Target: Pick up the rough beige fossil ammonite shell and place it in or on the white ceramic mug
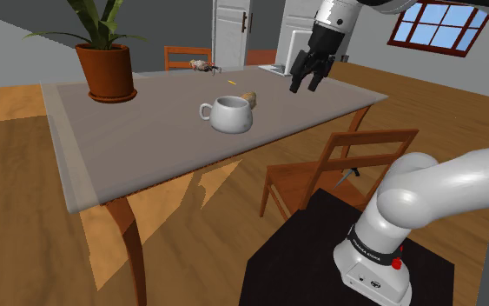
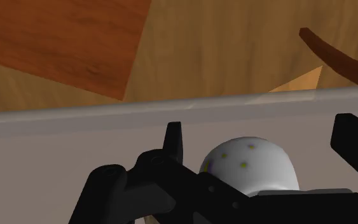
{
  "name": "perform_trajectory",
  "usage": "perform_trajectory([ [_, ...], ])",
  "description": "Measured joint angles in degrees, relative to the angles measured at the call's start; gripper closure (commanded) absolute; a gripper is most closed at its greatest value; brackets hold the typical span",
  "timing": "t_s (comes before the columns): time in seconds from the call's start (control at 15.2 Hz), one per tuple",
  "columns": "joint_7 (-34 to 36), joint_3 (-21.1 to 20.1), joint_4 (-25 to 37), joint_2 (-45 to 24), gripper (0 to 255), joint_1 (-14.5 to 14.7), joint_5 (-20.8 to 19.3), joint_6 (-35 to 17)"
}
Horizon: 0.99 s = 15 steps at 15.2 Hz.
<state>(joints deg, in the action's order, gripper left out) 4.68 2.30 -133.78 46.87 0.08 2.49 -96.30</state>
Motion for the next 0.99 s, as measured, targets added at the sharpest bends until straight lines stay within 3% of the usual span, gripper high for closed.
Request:
perform_trajectory([
  [0.26,-6.7,3.0,-0.7,-1.8,0,1.0,-2.1,-2.9],
  [0.66,-25.8,11.3,-0.7,-8.7,0,4.4,-6.6,-11.8],
  [0.99,-42.5,18.4,3.8,-17.7,0,8.5,-7.7,-18.2],
])
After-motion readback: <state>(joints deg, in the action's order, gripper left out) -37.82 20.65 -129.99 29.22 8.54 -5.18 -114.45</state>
